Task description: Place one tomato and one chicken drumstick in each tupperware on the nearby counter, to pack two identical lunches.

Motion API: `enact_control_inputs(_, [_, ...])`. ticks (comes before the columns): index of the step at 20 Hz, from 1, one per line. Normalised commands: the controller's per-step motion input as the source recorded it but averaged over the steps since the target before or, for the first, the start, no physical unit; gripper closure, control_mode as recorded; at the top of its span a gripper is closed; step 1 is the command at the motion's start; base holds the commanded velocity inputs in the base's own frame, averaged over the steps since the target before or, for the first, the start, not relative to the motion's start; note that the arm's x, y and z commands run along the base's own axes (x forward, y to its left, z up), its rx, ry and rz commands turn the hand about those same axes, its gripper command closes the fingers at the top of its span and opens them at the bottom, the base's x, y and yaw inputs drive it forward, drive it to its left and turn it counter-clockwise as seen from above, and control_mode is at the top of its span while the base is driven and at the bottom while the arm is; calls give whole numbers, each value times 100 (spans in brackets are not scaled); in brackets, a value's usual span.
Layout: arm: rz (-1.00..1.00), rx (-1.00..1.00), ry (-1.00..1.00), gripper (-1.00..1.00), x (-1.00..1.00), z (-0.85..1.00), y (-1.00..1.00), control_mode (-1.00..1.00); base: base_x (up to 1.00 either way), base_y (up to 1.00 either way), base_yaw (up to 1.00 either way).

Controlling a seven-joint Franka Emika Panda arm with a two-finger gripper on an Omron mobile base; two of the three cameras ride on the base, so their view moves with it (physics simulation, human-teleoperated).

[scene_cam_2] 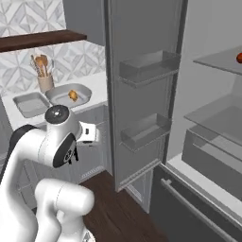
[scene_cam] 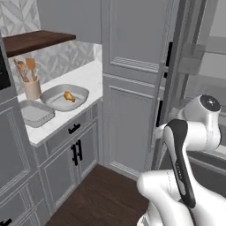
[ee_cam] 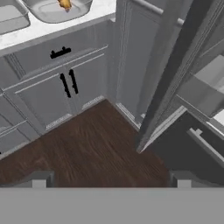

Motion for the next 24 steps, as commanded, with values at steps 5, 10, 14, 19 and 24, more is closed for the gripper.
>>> enact_control_inputs(5, [0,0,0,-100,0,0,0,100,-6,-69,-47])
enact_control_inputs(10, [0,0,0,-100,0,0,0,100,-5,-70,-47])
enact_control_inputs(14, [0,0,0,-100,0,0,0,100,0,-37,-51])
enact_control_inputs(19, [0,0,0,-100,0,0,0,100,9,-3,-52])
enact_control_inputs(24, [0,0,0,-100,0,0,0,100,54,23,-40])
